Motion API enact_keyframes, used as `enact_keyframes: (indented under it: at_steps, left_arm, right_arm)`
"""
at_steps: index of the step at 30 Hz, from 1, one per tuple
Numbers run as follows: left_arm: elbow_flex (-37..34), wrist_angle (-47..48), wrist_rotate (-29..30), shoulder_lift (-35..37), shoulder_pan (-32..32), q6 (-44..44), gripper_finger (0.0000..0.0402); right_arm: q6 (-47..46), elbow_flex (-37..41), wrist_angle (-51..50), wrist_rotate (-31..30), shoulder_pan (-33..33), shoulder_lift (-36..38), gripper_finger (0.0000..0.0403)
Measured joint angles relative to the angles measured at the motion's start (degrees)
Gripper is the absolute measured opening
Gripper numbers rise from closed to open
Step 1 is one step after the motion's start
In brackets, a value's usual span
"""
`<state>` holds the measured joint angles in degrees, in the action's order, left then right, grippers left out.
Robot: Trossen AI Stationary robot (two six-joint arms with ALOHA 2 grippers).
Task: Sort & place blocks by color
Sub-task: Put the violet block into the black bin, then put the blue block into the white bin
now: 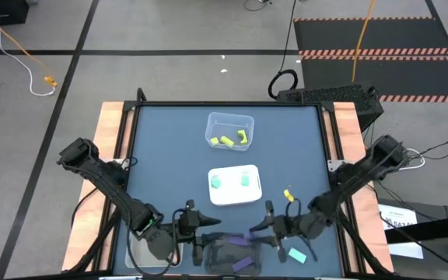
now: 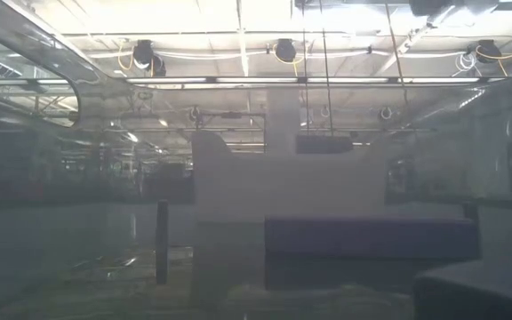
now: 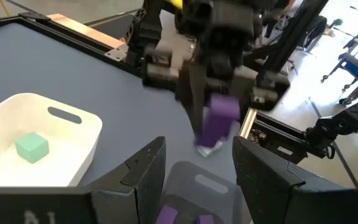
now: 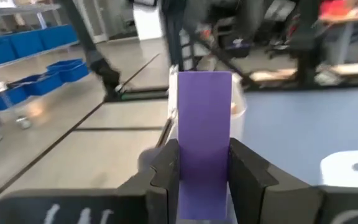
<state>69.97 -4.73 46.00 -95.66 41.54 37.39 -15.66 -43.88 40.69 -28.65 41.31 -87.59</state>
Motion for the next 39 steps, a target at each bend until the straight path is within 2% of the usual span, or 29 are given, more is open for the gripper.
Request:
enact_keyframes:
  at_steps: [5,14,22,28,30,33,39]
  left_arm:
    - [0.0,0.32,0.0,-0.02,0.25,-0.07,0.0186]
    - [0.0,2.23,-0.03,-0.02,0.39,0.21,0.0186]
    - [0.0,2.49,-1.63,-0.04,0.47,0.37,0.0186]
    - [0.0,3.28,-2.56,-0.04,0.59,0.63,0.0186]
    - [0.0,3.29,-2.58,-0.04,0.59,0.74,0.0186]
    - [0.0,3.31,-2.69,-0.04,0.61,1.46,0.0186]
    - [0.0,3.37,-6.41,-0.04,0.82,2.14,0.0186]
  right_arm:
    - [-1.88,-1.28,4.57,2.32,1.31,-7.95,0.0082]
    - [-2.05,-5.53,4.52,3.66,2.31,-16.75,0.0086]
    - [-4.74,-5.55,3.71,3.73,2.31,-16.79,0.0223]
    - [-4.38,-5.57,2.38,6.47,2.32,-12.99,0.0265]
    - [-4.57,-5.57,-1.68,6.54,2.65,-10.68,0.0267]
    - [-9.03,-5.57,-13.65,6.45,3.94,-5.69,0.0266]
    - [-33.56,-5.57,-42.28,6.56,10.17,2.94,0.0259]
